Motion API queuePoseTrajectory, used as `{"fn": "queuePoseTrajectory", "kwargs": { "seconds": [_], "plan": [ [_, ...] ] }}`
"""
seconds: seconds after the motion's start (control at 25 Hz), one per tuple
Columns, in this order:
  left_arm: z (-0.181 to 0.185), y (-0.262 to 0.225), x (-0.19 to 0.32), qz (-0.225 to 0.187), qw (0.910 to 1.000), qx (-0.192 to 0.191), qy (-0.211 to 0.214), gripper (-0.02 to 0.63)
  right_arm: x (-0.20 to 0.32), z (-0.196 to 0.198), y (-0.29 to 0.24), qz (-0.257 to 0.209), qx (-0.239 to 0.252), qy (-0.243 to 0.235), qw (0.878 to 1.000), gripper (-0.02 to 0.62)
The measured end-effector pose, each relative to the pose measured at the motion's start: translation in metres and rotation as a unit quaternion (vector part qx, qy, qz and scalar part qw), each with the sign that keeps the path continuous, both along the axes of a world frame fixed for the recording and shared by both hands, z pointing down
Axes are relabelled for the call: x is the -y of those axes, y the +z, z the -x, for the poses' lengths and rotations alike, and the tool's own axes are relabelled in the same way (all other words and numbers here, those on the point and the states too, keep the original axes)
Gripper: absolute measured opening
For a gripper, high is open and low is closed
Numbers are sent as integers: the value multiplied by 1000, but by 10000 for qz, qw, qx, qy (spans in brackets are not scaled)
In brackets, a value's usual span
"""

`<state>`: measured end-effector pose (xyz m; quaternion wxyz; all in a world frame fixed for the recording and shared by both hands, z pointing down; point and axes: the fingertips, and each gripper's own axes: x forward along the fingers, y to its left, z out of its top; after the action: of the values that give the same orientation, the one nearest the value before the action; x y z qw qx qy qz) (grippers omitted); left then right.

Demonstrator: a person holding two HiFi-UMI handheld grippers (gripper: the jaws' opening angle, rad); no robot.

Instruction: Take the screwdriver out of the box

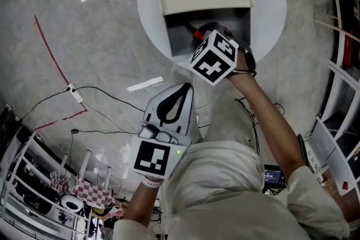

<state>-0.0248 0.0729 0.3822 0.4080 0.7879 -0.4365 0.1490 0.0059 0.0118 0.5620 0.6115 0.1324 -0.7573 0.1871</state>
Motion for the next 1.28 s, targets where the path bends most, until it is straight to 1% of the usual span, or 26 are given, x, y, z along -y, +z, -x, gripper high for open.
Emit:
{"fn": "queuePoseTrajectory", "kwargs": {
  "seconds": [0.08, 0.2, 0.36, 0.52, 0.88, 1.0, 1.12, 1.28],
  "plan": [
    [1, 0, 0, 1, 10000, -4, -17, 11, 0, 0, -1, -9, 1, -42, 10000, 153],
    [1, -1, 1, -18, 10000, -2, -8, 11, 0, -1, -2, 37, 39, 44, 10000, 150],
    [4, -3, 4, -24, 10000, 6, -26, 11, 2, -7, -4, -22, 5, 74, 10000, 146],
    [6, -7, 8, -76, 10000, 22, 17, 11, 2, -10, -17, -134, 57, 89, 9999, 144],
    [-3, -28, 19, -255, 9995, 9, 182, 11, -1, -21, -51, -348, -20, -149, 9993, 144],
    [-4, -37, 21, -358, 9991, 18, 243, 11, -2, -25, -62, -385, -15, -158, 9991, 144],
    [-5, -44, 20, -445, 9984, 51, 332, 11, -2, -29, -77, -507, 47, -93, 9987, 144],
    [-3, -54, 21, -530, 9978, 100, 387, 11, 5, -30, -105, -835, 298, 113, 9960, 143]
  ]
}}
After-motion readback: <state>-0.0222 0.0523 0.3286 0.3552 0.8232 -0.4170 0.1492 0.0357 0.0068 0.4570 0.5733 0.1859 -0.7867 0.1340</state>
